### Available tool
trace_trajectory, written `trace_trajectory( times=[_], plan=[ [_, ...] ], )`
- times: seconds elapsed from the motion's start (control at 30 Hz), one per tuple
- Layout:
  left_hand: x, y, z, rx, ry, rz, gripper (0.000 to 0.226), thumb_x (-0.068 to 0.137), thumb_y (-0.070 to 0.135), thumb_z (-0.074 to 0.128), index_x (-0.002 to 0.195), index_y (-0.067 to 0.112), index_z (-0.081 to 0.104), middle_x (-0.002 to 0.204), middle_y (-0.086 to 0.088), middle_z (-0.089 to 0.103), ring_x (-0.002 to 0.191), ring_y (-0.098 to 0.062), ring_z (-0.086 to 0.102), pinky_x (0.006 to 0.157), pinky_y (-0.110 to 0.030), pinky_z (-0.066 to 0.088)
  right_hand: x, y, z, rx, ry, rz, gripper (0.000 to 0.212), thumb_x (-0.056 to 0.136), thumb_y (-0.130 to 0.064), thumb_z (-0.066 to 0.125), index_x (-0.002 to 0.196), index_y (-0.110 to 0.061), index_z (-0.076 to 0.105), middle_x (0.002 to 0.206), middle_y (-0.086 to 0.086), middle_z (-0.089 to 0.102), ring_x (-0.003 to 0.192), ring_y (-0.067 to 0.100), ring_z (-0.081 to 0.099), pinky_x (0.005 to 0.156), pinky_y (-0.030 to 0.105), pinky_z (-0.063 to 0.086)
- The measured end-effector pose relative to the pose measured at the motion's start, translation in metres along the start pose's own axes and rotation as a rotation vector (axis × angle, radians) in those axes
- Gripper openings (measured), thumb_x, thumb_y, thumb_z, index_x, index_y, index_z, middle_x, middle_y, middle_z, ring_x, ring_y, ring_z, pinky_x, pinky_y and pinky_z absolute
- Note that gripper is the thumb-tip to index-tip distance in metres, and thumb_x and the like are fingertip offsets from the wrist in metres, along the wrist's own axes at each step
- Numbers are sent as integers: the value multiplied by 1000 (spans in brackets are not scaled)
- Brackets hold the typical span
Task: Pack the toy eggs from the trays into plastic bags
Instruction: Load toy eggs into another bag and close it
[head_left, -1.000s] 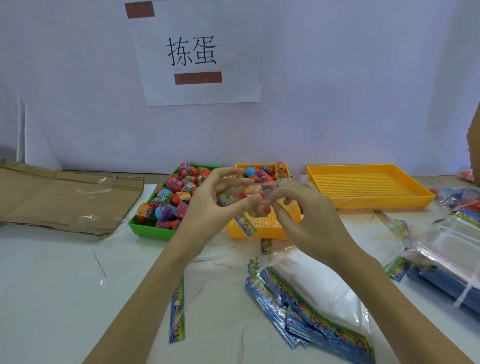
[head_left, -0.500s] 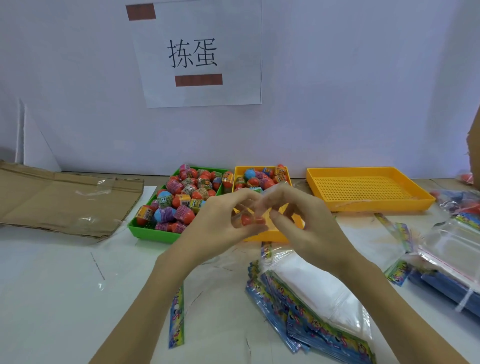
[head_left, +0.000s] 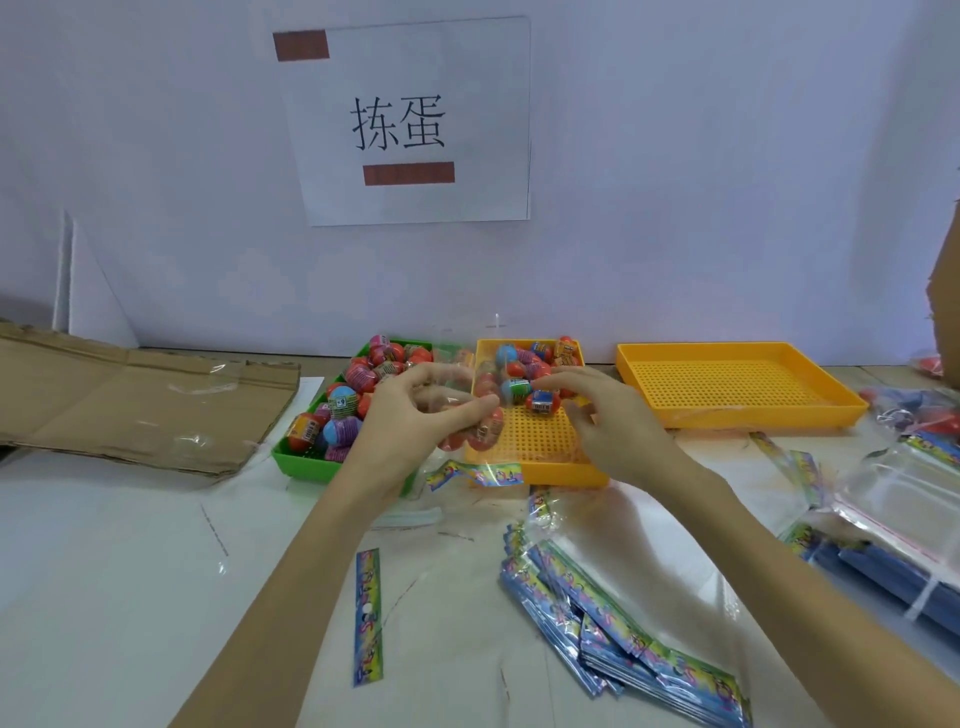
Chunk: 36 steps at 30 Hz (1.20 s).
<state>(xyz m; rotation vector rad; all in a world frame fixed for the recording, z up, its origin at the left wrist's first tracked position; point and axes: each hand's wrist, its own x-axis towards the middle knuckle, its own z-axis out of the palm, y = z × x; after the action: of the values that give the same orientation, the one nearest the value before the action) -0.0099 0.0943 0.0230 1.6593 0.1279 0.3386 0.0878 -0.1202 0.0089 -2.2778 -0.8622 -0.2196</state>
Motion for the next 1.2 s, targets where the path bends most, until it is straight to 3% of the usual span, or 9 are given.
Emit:
trace_trajectory(
  times=[0.2,0.33,0.43,0.53,0.63,0.8,0.9,1.07,1.2],
  plan=[
    [-1,-1,1,38,-114,8,45,73,34,93,112,24,73,92,-4,81,81,-16,76,65,-20,58,19,1,20,-93,-11,100,26,92,-19,77,117,-20,69,117,4,62,112,24,58,97,39,50],
    [0,-2,2,52,-128,28,51,71,38,92,116,26,70,94,-2,81,86,-16,78,72,-18,57,15,3,27,-7,181,80,24,89,-23,81,107,-19,66,100,1,61,91,17,59,76,23,47],
    [1,-3,3,83,-107,29,52,71,42,90,117,29,68,96,2,81,90,-19,78,80,-27,60,10,1,17,218,319,103,28,96,-26,72,123,-17,69,102,4,63,91,17,66,76,22,55],
    [0,-3,6,149,-68,59,50,74,43,88,118,33,66,94,7,81,91,-20,75,76,-19,56,6,-15,-4,606,416,133,19,98,-20,69,116,-12,72,95,0,72,92,20,76,77,24,61],
    [-1,-3,12,215,-25,136,50,77,39,88,120,33,63,90,11,80,67,-10,67,67,-14,53,2,-40,-19,806,432,-6,17,98,-16,70,115,-11,70,96,-4,79,91,16,78,77,25,63],
    [-6,-2,20,275,-59,262,68,74,41,90,134,32,58,98,10,78,84,-14,71,79,-40,61,-5,-57,-16,552,438,-154,20,95,-15,75,115,-17,72,110,-2,73,80,10,77,49,22,57],
    [-8,-1,22,301,-77,361,75,77,33,92,141,34,53,101,8,75,83,-17,73,72,-38,61,-3,-51,-13,282,406,-167,25,93,-19,77,117,-19,70,108,-8,69,82,5,73,55,5,46],
    [-9,-1,22,304,-100,380,74,80,31,89,144,32,52,111,15,74,90,-12,75,65,-18,53,-2,-46,-14,338,317,-106,26,93,-29,76,117,-21,67,101,-15,72,76,4,72,52,6,45],
    [-10,1,22,294,-71,407,60,83,38,83,138,33,58,109,17,74,96,-9,73,67,-28,59,-3,-47,-15,317,216,-122,17,93,-28,77,109,-21,74,94,-16,75,81,2,72,63,10,52]
  ],
)
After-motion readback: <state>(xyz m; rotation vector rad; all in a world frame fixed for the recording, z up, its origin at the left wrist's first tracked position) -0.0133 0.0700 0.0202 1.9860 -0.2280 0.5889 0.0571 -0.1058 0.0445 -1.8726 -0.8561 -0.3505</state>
